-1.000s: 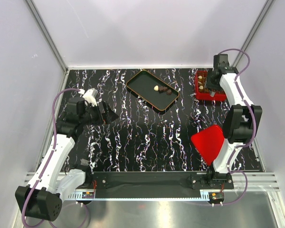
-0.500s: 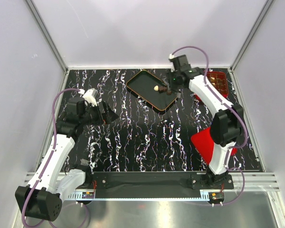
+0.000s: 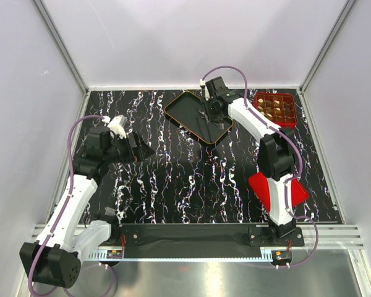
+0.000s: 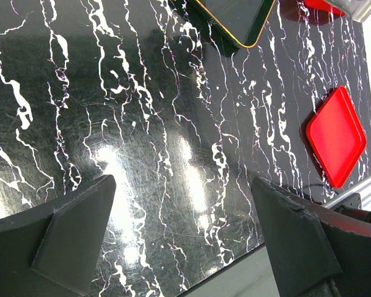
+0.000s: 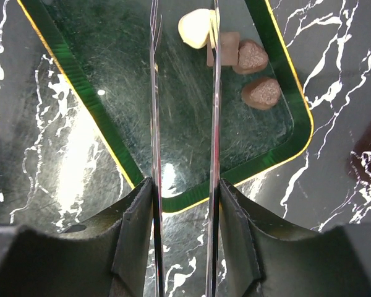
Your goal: Pack the chocolate
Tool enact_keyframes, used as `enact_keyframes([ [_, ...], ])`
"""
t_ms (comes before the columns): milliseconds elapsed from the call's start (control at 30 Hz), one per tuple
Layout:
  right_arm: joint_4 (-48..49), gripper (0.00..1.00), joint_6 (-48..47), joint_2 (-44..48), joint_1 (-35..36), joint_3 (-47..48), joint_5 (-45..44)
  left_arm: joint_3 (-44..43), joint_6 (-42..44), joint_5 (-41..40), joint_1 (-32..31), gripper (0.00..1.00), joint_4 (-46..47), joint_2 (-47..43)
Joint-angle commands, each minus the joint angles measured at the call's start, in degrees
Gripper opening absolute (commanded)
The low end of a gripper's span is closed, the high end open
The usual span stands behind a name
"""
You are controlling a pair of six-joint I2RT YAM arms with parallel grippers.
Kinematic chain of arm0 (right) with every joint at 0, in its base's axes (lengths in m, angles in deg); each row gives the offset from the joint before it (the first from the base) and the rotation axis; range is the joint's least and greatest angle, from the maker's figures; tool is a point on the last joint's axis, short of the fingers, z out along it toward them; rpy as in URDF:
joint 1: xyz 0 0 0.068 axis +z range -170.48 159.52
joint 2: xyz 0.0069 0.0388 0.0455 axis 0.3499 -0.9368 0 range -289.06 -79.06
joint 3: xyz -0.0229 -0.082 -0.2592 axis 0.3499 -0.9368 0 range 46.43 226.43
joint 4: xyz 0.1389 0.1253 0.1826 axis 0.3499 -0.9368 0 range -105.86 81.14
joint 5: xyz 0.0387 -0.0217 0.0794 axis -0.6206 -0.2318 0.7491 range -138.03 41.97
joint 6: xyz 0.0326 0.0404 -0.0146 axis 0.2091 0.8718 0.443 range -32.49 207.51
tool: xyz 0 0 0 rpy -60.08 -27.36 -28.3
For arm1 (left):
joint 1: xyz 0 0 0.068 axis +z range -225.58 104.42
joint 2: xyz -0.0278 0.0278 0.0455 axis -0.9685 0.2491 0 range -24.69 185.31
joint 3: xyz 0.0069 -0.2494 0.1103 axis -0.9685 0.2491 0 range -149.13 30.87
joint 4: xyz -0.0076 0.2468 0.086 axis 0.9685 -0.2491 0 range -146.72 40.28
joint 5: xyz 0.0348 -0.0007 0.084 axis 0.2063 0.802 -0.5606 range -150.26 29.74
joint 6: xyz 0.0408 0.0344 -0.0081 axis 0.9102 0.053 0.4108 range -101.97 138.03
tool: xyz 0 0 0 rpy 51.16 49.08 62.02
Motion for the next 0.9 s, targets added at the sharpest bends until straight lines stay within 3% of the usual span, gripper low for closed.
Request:
enact_keyframes([
  [0, -0.16, 0.51, -2.71, -0.76, 0.31, 3.88, -1.51, -0.37, 1.04, -0.48, 0.14, 0.99, 1.94, -0.92],
  [367, -5.08, 0.51, -2.89, -4.72, 0.39, 7.66, -1.33, -0.46, 1.04, -0.39, 0.14, 0.99, 1.94, -0.83],
  [867, -8.50, 0.49, -0.87, -2.25, 0.48, 6.42, 3.33, -0.28, 1.04, -0.39, 0.14, 0.99, 1.85, -0.83],
])
